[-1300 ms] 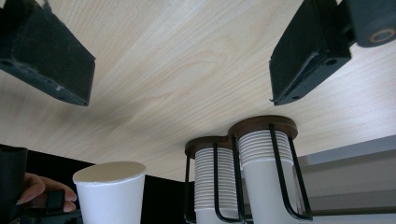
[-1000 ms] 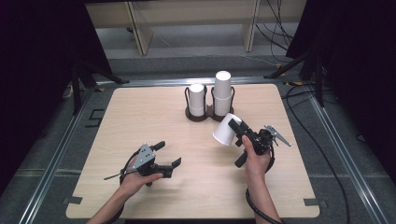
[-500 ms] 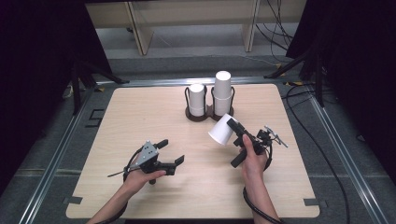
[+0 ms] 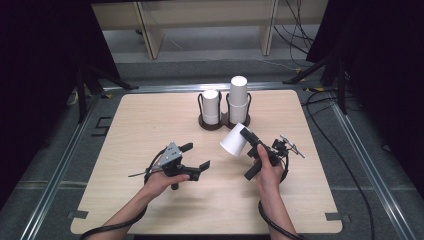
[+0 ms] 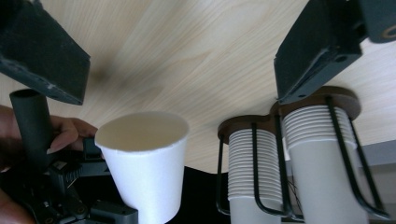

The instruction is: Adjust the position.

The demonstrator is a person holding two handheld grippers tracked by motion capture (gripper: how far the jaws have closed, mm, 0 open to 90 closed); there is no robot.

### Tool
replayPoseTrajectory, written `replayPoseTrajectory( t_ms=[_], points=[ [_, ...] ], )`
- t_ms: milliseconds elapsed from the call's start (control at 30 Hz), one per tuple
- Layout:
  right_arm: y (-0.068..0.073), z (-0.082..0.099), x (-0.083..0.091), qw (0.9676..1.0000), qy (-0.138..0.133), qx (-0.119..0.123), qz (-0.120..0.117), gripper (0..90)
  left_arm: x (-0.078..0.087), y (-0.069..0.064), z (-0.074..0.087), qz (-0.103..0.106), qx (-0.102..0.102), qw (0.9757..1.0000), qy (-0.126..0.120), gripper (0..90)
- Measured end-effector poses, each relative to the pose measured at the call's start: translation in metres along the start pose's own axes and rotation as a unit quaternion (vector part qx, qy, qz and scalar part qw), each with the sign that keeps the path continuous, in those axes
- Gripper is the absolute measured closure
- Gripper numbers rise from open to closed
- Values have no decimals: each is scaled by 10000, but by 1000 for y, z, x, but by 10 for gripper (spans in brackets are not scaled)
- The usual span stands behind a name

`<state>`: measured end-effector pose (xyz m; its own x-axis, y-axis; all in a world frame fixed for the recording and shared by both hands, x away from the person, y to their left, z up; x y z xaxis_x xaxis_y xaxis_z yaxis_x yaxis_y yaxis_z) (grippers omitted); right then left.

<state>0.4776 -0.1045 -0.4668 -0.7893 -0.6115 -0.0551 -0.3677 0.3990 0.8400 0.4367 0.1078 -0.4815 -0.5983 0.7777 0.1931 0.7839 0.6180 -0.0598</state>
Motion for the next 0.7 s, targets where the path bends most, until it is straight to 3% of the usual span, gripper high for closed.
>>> replayPoseTrajectory(
  t_ms=[33, 100, 333, 400, 500, 533, 700],
  points=[
    [1, 1, 1, 9999, 36, -116, 29, 383, -4, -2, -2, 23, 30, 10000, -40, 6],
    [-1, 1, 0, 10000, 32, -8, 54, 382, -15, -5, -4, 29, -24, 10000, -8, 0],
    [0, 2, -4, 10000, -2, -79, -37, 383, -32, -8, -6, 6, -253, 9997, 27, 0],
    [1, 4, -5, 9998, 42, -182, -54, 383, -36, -7, -9, 9, -223, 9997, -58, 0],
    [1, 6, -7, 9991, 85, -409, -28, 382, -42, -5, -10, -39, -371, 9993, -18, 0],
    [2, 7, -7, 9986, 112, -516, -35, 383, -44, -5, -11, -34, -293, 9995, -117, 0],
    [1, 7, -8, 9983, 80, -568, -42, 383, -48, -7, -10, 62, -268, 9996, -77, 0]
  ],
)
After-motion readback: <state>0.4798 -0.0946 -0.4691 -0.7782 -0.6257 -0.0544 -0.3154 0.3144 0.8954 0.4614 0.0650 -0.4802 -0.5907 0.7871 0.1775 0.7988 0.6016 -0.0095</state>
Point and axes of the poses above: each handheld gripper's, and its own axes: x roughly backward along the jaws, z roughly out of its underside, y roughly to its left, the point moved 7 cm from there along -x, roughly forward along the jaws, and after that the axes turned 3 degrees about -x, right-handed, at the moved point
